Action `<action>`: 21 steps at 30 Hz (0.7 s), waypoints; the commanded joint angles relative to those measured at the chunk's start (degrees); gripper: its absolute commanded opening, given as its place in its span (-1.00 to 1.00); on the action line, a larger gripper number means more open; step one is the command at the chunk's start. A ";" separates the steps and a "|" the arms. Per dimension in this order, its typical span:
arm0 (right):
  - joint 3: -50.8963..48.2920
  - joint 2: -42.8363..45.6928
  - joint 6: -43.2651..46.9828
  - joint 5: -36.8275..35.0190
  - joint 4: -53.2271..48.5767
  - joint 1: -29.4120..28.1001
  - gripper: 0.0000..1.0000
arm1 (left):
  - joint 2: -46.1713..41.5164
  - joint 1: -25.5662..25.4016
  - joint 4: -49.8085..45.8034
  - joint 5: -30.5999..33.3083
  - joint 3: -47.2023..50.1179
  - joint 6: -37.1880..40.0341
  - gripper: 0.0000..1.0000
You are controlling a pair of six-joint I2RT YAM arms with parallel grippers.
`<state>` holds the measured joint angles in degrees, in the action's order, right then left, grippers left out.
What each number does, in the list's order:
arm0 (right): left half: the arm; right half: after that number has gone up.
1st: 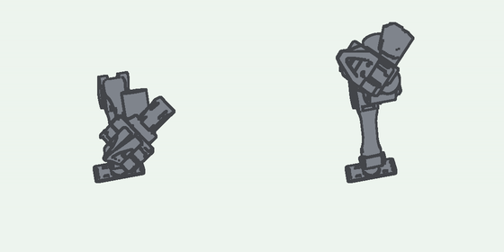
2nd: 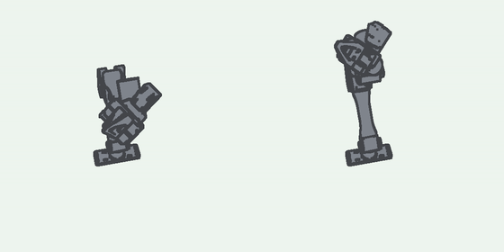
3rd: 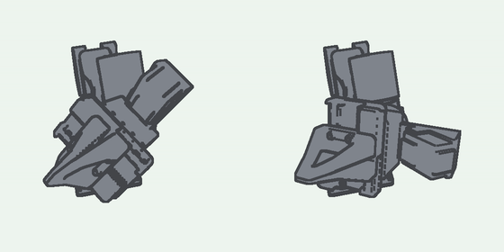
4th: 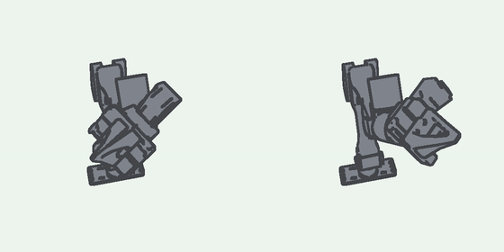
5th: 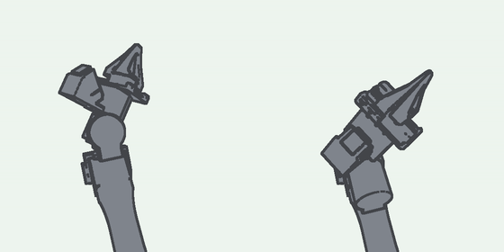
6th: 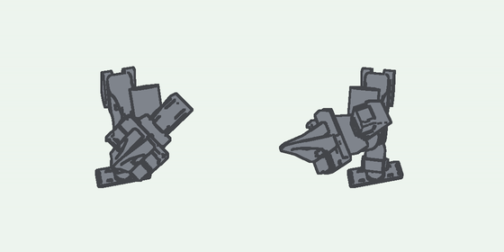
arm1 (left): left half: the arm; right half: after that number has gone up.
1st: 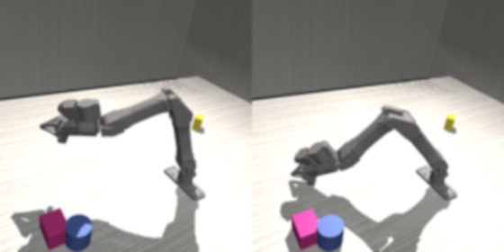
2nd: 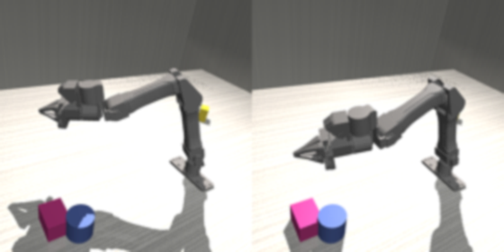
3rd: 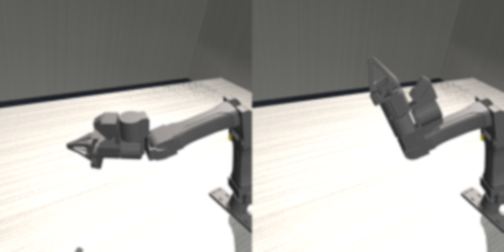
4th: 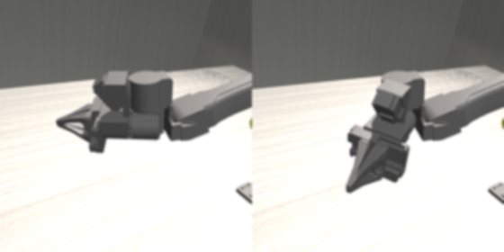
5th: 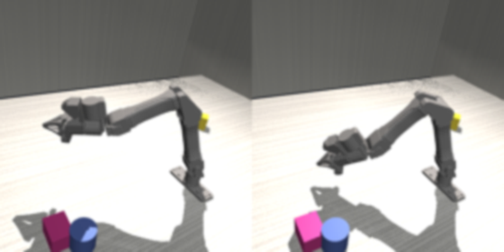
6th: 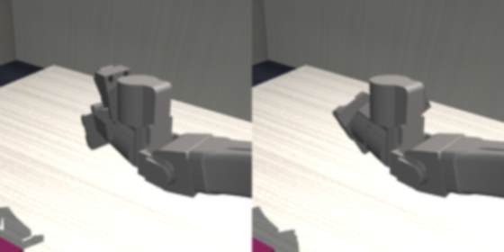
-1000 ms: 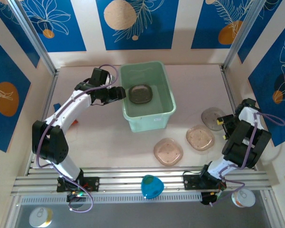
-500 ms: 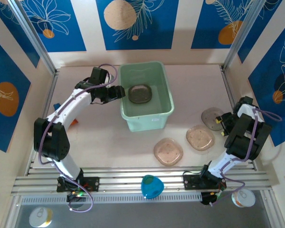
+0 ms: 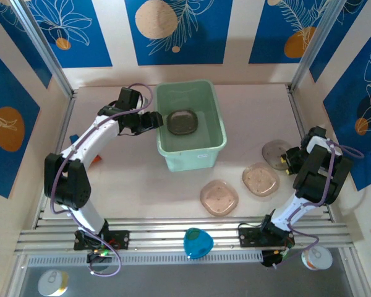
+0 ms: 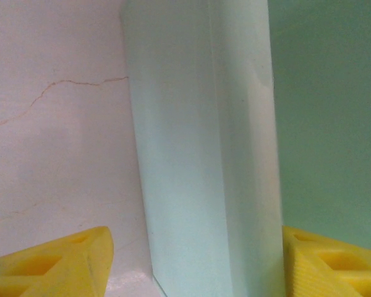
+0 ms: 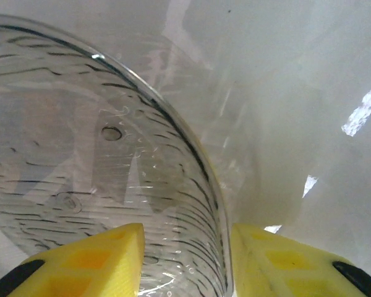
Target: Place the plates into the plastic bin on the countertop
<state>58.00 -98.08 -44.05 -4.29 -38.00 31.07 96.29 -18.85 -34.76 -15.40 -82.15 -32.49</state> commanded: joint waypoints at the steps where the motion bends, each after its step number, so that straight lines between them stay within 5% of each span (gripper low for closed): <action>1: -1.04 -1.12 -0.83 0.23 1.12 -0.24 -0.22 | -1.66 0.69 -2.23 0.63 -1.08 -0.37 0.34; 10: -1.91 0.17 -0.15 -0.01 1.70 -0.29 -0.73 | -2.62 0.40 -2.55 0.50 -0.99 -1.21 0.33; 21: -3.26 10.99 -2.69 -1.39 0.62 0.39 -0.97 | -4.22 0.08 -2.50 0.45 -1.70 -1.26 0.34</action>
<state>55.37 -90.02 -45.30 -4.71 -35.57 31.05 94.17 -18.87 -35.73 -15.31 -82.15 -33.12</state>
